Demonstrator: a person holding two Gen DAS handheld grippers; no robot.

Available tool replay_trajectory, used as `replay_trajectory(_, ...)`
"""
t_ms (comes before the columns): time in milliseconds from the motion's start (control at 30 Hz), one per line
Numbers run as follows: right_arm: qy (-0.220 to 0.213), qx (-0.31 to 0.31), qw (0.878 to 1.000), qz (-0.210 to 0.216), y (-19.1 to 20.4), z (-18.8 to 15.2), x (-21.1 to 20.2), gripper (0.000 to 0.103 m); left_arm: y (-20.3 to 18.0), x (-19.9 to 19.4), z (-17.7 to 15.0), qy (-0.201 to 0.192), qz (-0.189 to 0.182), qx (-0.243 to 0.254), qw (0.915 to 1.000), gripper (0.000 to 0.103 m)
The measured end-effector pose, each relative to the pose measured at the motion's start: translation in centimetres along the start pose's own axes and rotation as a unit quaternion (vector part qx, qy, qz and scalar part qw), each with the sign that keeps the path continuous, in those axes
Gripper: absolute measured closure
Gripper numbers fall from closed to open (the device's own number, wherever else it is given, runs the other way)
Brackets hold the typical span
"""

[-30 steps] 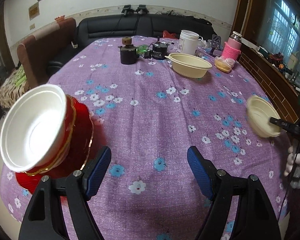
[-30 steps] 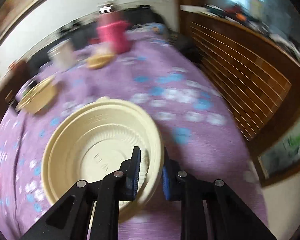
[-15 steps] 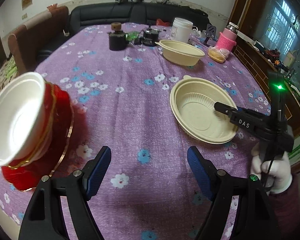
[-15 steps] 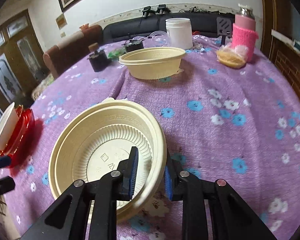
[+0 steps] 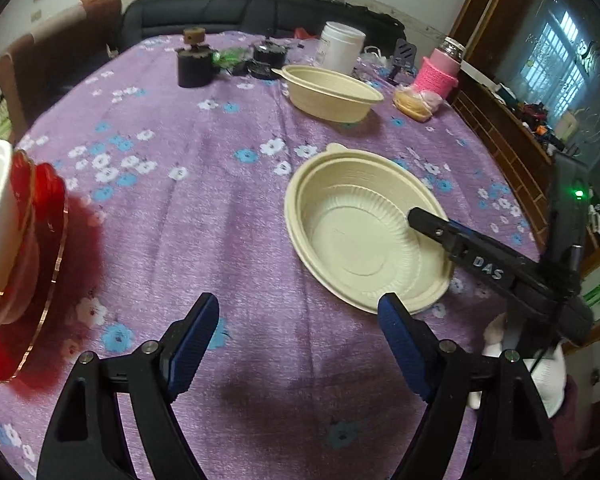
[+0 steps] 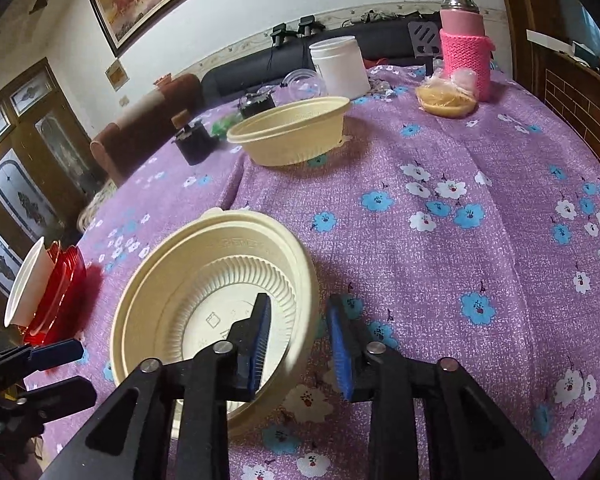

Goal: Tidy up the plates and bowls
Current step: 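Carry the cream plastic bowl across the tablecloth with the right gripper, then grasp the cream bowl rim with the left gripper while the right gripper holds it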

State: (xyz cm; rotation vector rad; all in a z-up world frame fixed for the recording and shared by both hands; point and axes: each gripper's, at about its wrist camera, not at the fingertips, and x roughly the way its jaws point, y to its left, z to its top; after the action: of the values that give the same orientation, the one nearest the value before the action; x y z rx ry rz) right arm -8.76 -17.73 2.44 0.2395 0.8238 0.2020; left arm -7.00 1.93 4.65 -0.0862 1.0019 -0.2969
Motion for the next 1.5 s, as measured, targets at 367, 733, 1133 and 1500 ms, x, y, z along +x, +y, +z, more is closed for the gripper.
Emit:
replay_trajectory(367,-0.008,0.011,1.000,-0.011,-0.5,0.1,0.1,0.061,1.6,-0.8,-0.7,-0.024,0.002,-0.013,0.9996,0.022)
replay_trajectory(733,-0.016,0.002,1.000,-0.019,-0.1,0.0,0.0,0.061,2.9,-0.5,-1.0,-0.011,0.010,-0.037,0.9992,0.022)
replay_trajectory(1133,-0.016,-0.008,1.000,-0.017,0.4,-0.1,0.0,0.061,1.1,2.3,2.9,-0.001,0.011,-0.014,0.9998,0.023)
replay_trajectory(1500,-0.009,-0.022,0.999,-0.026,0.8,-0.2,0.3,0.077,-0.8,8.1,5.0,0.067,-0.012,-0.001,0.9977,0.082)
